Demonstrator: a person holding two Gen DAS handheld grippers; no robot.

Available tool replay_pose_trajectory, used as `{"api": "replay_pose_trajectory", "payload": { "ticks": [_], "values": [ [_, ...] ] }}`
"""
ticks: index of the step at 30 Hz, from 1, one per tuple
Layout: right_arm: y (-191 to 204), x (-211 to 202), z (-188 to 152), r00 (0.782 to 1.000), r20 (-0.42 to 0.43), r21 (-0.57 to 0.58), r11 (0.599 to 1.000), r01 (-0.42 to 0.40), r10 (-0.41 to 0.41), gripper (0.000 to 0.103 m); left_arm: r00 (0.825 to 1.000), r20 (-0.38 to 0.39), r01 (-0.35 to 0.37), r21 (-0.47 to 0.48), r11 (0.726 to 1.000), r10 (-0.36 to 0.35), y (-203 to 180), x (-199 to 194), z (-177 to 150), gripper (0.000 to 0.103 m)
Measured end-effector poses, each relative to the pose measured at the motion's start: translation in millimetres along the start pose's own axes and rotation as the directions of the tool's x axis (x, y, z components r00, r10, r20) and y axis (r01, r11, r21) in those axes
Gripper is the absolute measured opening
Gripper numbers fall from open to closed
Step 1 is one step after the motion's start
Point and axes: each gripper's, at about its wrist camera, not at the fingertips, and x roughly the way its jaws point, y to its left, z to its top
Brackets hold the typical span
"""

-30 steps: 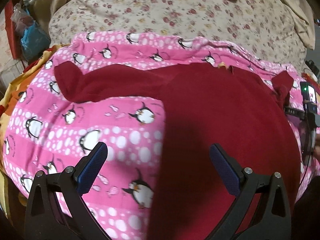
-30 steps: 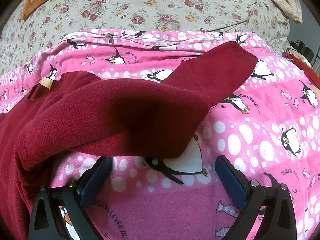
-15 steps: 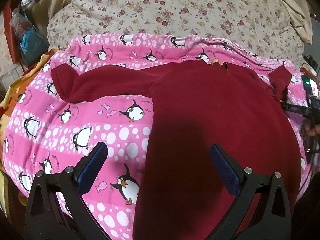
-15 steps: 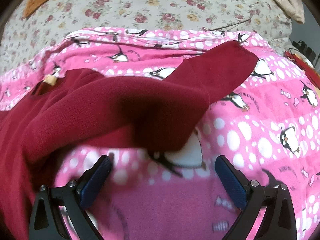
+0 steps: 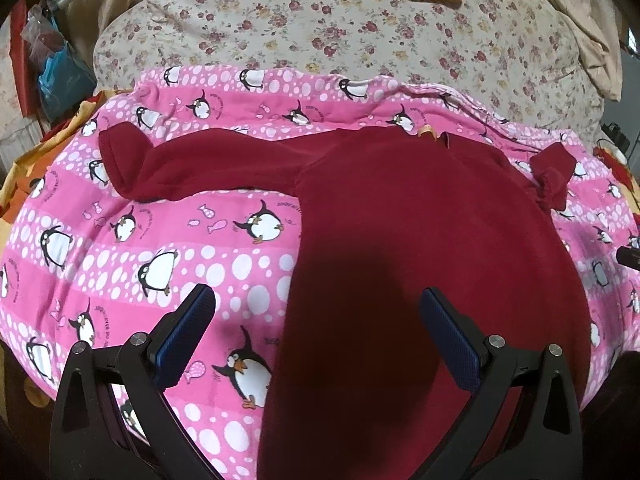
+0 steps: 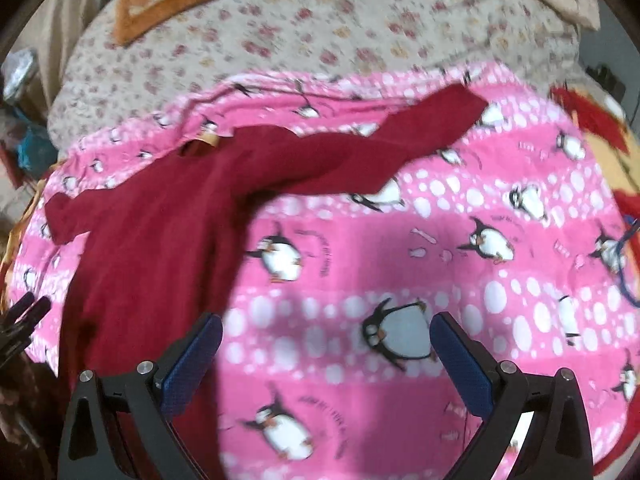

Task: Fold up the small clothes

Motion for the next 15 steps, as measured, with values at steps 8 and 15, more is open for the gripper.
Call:
{"api": "replay_pose_trajectory", "payload": {
  "ticks": [8, 15],
  "values": [
    [80.5, -17.3, 16.6, 0.994, 0.074, -0.090, 0.994, -0.068, 0.075, 0.103, 0.997, 0.009, 0.070, -0.039, 0.997, -0.070, 2.7, -8.4, 13.8, 0.102],
    [151.3, -5.0, 36.0, 0.988, 0.078, -0.144, 0.982, -0.119, 0.131, 0.103, 0.997, 0.036, 0.068, -0.064, 0.996, -0.066, 21.7, -11.6, 29.1, 0.102]
  ]
}}
